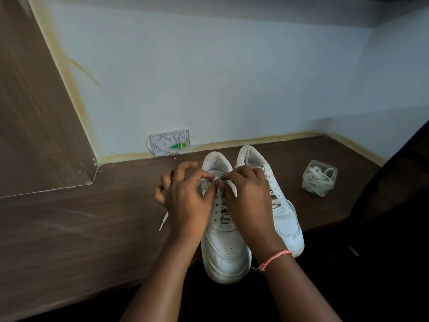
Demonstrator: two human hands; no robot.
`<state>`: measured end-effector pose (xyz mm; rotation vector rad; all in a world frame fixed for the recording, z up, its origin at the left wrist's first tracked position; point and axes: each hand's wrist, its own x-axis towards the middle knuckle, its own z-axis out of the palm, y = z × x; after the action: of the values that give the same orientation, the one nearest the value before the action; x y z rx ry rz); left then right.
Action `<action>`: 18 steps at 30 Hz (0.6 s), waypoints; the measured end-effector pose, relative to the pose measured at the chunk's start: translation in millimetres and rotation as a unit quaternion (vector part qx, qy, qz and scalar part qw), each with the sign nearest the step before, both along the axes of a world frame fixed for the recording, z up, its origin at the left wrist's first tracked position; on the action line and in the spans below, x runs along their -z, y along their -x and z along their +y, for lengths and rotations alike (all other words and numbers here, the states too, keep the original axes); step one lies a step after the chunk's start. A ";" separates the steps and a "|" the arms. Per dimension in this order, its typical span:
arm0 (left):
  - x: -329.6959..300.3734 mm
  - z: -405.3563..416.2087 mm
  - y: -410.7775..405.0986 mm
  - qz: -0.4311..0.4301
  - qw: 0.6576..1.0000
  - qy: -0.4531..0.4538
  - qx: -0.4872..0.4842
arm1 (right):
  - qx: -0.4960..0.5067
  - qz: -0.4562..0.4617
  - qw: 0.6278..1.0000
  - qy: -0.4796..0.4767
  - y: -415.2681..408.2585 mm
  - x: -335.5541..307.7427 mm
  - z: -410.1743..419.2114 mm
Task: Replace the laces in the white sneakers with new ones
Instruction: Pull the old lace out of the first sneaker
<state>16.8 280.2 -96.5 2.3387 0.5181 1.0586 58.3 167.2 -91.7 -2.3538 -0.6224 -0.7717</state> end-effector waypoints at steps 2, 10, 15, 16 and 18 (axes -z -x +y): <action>1.1 -0.6 -0.5 -0.011 1.000 0.009 0.000 | 0.020 -0.010 1.000 0.004 1.0 0.4 2.1; 9.8 -4.6 -8.4 0.046 0.977 0.201 -0.050 | 0.132 0.077 0.984 -0.097 -10.1 1.4 -9.8; 9.1 3.0 -8.9 0.036 0.995 0.098 -0.007 | 0.008 0.023 1.000 0.004 -5.4 1.4 -4.5; 11.2 5.5 -10.2 0.044 0.996 0.082 -0.001 | 0.011 0.015 1.000 0.017 -4.5 3.1 -2.7; 12.9 8.8 -11.3 0.059 0.996 0.068 0.011 | 0.025 0.005 0.999 0.026 -4.6 2.7 -2.0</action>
<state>28.1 289.0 -109.4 2.2899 0.5882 0.8505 63.0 165.1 -94.4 -2.4264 -0.5879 -0.7749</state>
